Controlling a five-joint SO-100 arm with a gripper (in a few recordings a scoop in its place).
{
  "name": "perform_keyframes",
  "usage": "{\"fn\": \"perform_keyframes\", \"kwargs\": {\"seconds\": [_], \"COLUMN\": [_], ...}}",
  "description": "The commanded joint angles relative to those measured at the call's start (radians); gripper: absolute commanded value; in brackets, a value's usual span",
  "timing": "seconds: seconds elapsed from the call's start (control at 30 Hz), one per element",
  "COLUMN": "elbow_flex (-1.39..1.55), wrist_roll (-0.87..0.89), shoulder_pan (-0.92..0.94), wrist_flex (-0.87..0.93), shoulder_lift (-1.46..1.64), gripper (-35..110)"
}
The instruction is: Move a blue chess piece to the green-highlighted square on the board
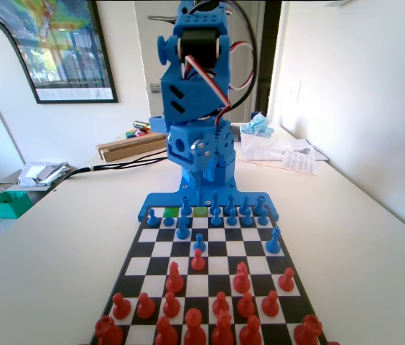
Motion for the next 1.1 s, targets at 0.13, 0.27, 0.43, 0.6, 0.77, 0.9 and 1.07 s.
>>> {"fn": "perform_keyframes", "kwargs": {"seconds": [0.13, 0.27, 0.43, 0.6, 0.77, 0.9, 1.07], "elbow_flex": [-0.101, -0.055, 0.092, 0.199, 0.236, 0.275, 0.325], "wrist_roll": [-0.236, -0.284, -0.324, -0.359, -0.382, -0.407, -0.414], "shoulder_pan": [-0.023, -0.009, 0.011, 0.037, 0.06, 0.077, 0.081], "wrist_flex": [0.127, 0.114, -0.008, -0.124, -0.186, -0.239, -0.325], "shoulder_lift": [0.012, 0.026, 0.078, 0.1, 0.095, 0.086, 0.064], "gripper": [18, 18, 17, 17, 17, 17, 16]}}
